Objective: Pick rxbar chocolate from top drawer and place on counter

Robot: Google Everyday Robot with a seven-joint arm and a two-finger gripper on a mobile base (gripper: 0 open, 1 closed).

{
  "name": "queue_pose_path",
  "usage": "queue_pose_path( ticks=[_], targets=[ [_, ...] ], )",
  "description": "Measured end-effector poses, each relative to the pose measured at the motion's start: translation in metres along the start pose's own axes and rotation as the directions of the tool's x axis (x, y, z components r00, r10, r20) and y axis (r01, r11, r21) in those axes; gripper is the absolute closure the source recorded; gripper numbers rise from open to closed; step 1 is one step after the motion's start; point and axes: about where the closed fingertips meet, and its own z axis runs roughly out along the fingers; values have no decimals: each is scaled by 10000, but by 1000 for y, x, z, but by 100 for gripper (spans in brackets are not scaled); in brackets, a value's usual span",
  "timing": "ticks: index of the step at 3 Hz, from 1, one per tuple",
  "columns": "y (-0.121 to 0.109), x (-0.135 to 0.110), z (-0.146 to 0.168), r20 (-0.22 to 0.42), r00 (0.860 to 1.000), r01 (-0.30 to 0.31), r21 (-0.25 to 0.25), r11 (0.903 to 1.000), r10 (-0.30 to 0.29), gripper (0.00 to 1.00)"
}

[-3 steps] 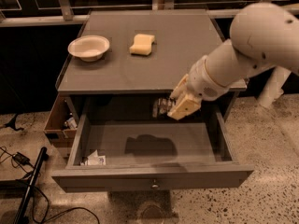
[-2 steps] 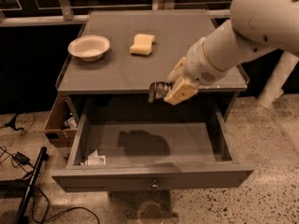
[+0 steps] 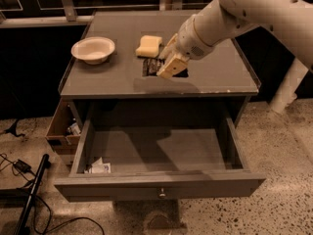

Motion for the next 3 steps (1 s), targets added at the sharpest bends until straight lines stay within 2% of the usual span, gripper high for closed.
queue_pose_path(
  ticks=[1, 3],
  targets=[
    [0, 0, 0, -1, 10000, -2, 1, 10000, 2, 100],
    [-31, 20, 19, -2, 9998, -218, 485, 9986, 219, 100]
  ],
)
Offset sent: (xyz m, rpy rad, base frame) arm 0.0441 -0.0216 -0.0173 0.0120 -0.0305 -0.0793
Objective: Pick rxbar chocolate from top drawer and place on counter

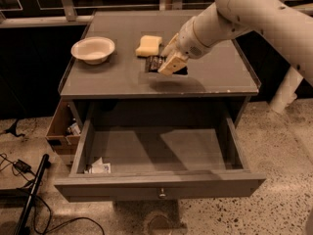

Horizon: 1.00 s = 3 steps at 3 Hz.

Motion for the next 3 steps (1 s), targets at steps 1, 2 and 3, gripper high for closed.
queue_pose_path(
  ticks=[1, 2, 3],
  targets=[
    [-15, 7, 11, 40, 10000, -89, 215, 9997, 88, 100],
    [-24, 15, 21, 32, 9998, -197, 326, 9993, 196, 100],
    [-29, 24, 28, -35, 9992, -389, 343, 9987, 390, 100]
  ],
)
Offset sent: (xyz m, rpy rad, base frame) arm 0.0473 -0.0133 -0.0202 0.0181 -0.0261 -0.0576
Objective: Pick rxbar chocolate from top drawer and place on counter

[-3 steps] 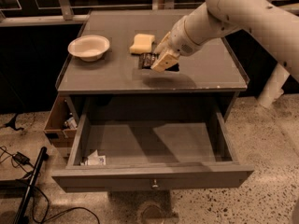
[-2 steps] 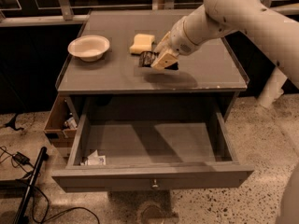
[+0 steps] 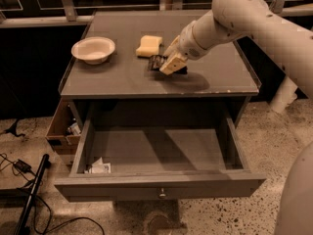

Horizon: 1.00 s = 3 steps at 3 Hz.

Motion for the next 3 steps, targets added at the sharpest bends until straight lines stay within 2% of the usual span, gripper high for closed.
queue_pose_path(
  ticks=[2, 3],
  targets=[
    [-2, 11, 7, -125, 9996, -236, -64, 9997, 235, 100],
    [-2, 11, 7, -125, 9996, -236, -65, 9997, 235, 84]
  ],
)
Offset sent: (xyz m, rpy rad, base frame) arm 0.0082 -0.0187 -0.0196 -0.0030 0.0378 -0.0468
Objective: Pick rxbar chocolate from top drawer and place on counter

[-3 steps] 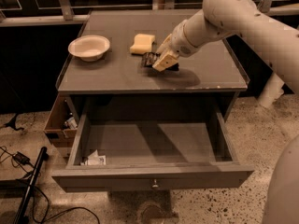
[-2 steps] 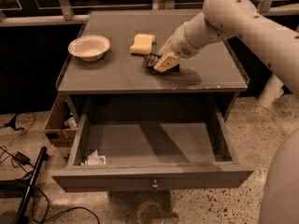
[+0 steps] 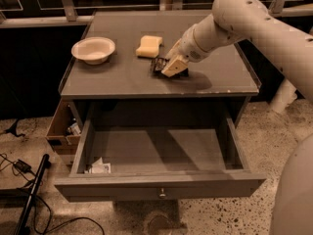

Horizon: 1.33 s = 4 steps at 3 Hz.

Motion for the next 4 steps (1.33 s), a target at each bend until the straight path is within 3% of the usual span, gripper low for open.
queue_pose_path(
  ticks=[3, 4],
  targets=[
    [0, 0, 0, 0, 10000, 0, -2, 10000, 0, 14],
    [0, 0, 0, 0, 10000, 0, -4, 10000, 0, 0]
  ],
)
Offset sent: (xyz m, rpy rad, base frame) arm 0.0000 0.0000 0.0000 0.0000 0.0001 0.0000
